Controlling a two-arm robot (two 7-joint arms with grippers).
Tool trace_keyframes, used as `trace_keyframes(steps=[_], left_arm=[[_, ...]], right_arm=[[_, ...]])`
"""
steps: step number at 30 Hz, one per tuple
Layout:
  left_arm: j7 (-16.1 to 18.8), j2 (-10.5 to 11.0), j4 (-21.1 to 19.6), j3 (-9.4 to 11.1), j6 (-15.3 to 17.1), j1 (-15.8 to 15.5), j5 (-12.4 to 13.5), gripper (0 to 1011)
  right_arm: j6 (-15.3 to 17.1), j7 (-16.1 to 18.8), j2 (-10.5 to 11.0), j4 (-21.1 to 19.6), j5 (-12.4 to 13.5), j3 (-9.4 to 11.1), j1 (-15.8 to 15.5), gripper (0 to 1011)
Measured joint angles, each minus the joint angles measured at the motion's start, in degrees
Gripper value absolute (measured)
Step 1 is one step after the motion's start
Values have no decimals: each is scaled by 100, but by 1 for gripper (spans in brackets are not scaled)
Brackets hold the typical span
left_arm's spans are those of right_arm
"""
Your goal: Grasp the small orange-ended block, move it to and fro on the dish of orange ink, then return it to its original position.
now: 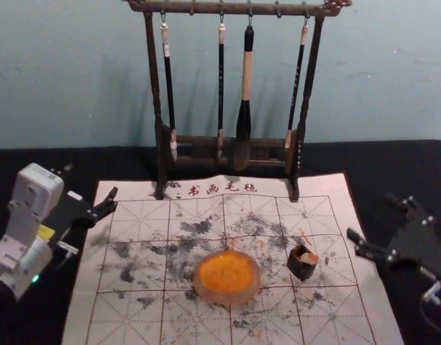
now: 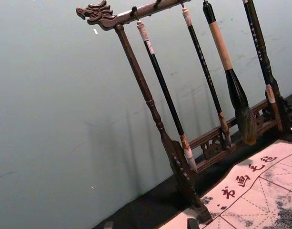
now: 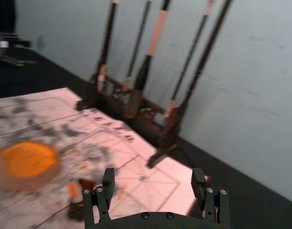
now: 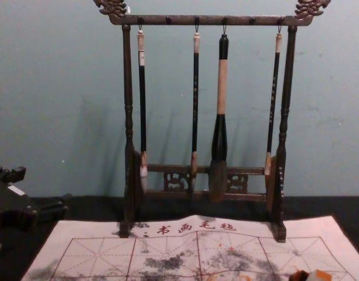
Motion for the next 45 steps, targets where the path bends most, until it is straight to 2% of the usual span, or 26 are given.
trace_keyframes(steps=[4, 9, 20, 32, 45], left_arm=[[0, 0, 0, 0, 0, 0, 0, 1001], [0, 0, 0, 0, 0, 0, 0, 1001], [0, 0, 0, 0, 0, 0, 0, 1001], [0, 0, 0, 0, 0, 0, 0, 1001], [0, 0, 0, 0, 0, 0, 0, 1001]], right_arm=[[-20, 204, 61, -146, -4, -32, -161, 1002], [93, 472, 72, -207, -71, -168, -185, 1002], [460, 937, -111, 66, -447, -470, 184, 1000], [547, 1161, -352, 432, -709, -517, 485, 1002], [602, 1315, -544, 544, -811, -413, 569, 1000]])
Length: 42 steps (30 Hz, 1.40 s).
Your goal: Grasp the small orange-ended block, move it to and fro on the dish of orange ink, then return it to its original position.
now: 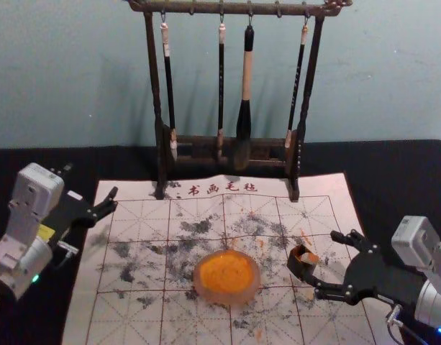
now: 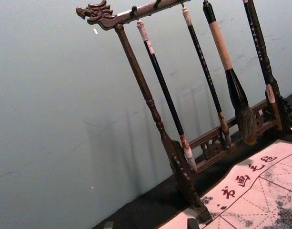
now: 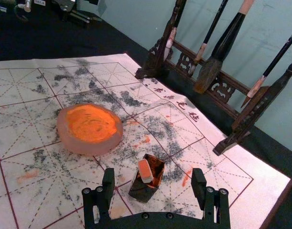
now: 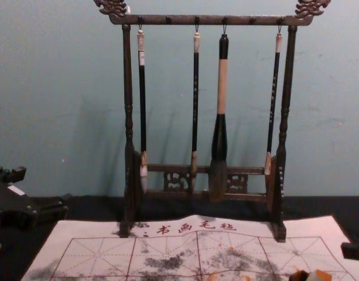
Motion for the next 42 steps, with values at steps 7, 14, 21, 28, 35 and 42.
trace_keyframes(steps=[7, 14, 21, 28, 35, 42], left_arm=[[0, 0, 0, 0, 0, 0, 0, 1001], [0, 0, 0, 0, 0, 0, 0, 1001], [0, 0, 0, 0, 0, 0, 0, 1001], [0, 0, 0, 0, 0, 0, 0, 1001], [0, 0, 0, 0, 0, 0, 0, 1001], [0, 0, 0, 0, 0, 0, 0, 1001]], right_arm=[[48, 57, -110, 78, -68, 27, 54, 1002], [89, 129, -190, 101, -120, 88, 72, 1002], [95, 134, -192, 101, -121, 94, 68, 1000], [89, 132, -189, 99, -121, 90, 65, 1002], [86, 129, -185, 96, -122, 86, 64, 942], [82, 124, -182, 91, -121, 83, 64, 742]])
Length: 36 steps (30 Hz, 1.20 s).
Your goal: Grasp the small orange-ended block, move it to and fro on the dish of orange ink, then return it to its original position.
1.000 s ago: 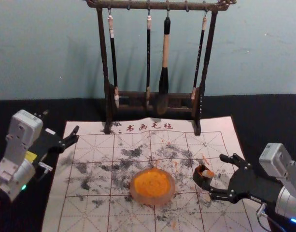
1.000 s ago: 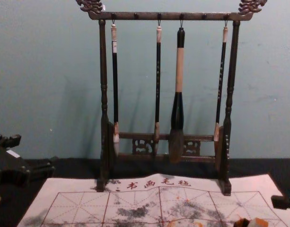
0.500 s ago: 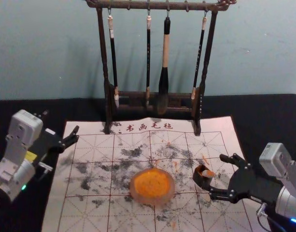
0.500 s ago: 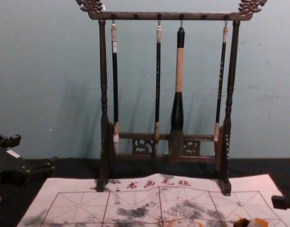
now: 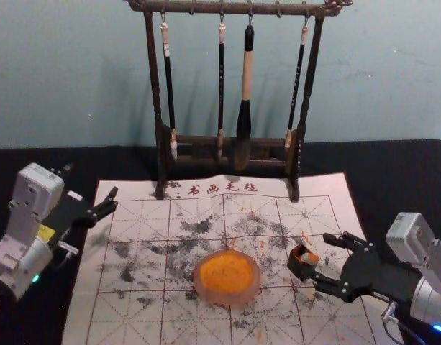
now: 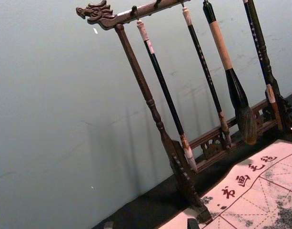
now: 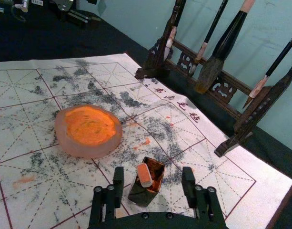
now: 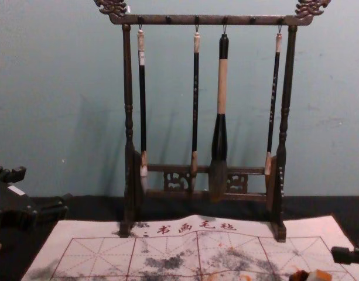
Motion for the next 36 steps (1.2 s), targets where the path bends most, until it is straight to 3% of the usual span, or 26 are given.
trace_keyframes(steps=[6, 9, 10, 19, 20, 23, 36], left_arm=[[0, 0, 0, 0, 0, 0, 0, 1001], [0, 0, 0, 0, 0, 0, 0, 1001], [0, 0, 0, 0, 0, 0, 0, 1001], [0, 0, 0, 0, 0, 0, 0, 1001], [0, 0, 0, 0, 0, 0, 0, 1001], [0, 0, 0, 0, 0, 0, 0, 1002], [0, 0, 0, 0, 0, 0, 0, 1002]], right_arm=[[-2, -3, 0, 0, 1, 0, 0, 564], [-3, -4, 0, 0, 2, 0, 1, 523], [-3, -4, 0, 0, 2, 0, 0, 448], [-3, -4, 0, 0, 5, 0, 0, 190], [-3, -4, 0, 0, 6, 1, 0, 126], [-3, -4, 0, 0, 7, 0, 0, 85], [-3, -4, 0, 1, 7, 0, 0, 85]])
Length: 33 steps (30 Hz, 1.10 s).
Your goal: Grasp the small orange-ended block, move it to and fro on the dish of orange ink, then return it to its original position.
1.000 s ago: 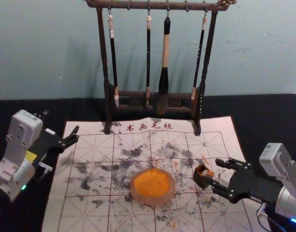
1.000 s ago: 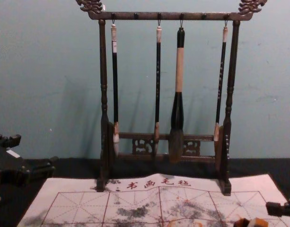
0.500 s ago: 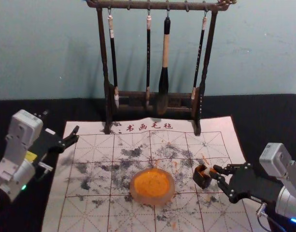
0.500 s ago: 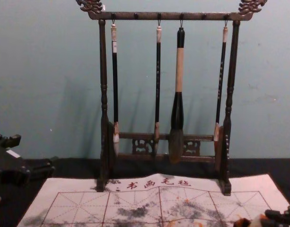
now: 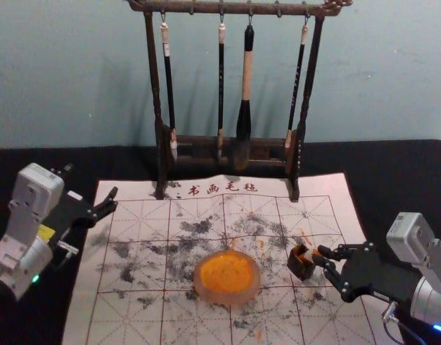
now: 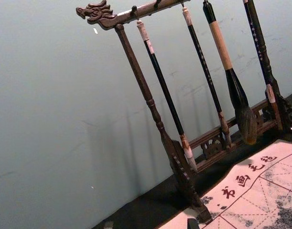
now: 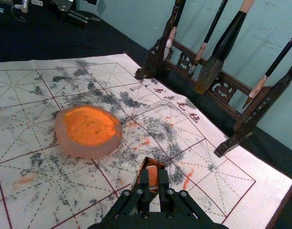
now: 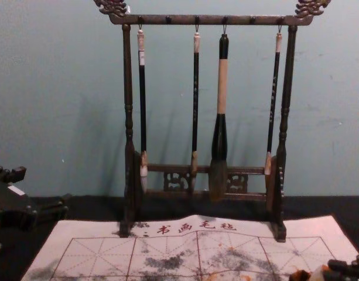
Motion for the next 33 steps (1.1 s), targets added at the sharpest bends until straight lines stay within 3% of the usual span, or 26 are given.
trace_keyframes(steps=[8, 14, 21, 33], left_arm=[[0, 0, 0, 0, 0, 0, 0, 1001], [0, 0, 1, 0, 0, 0, 0, 1001], [0, 0, 0, 0, 0, 0, 0, 1001], [0, 0, 0, 0, 0, 0, 0, 1001]], right_arm=[[6, 25, -12, 4, 29, 27, 0, 85], [122, 91, -55, -37, 272, 191, -17, 85], [147, 108, -35, -120, 350, 252, -42, 85], [165, 115, 174, -601, 482, 465, -176, 85]])
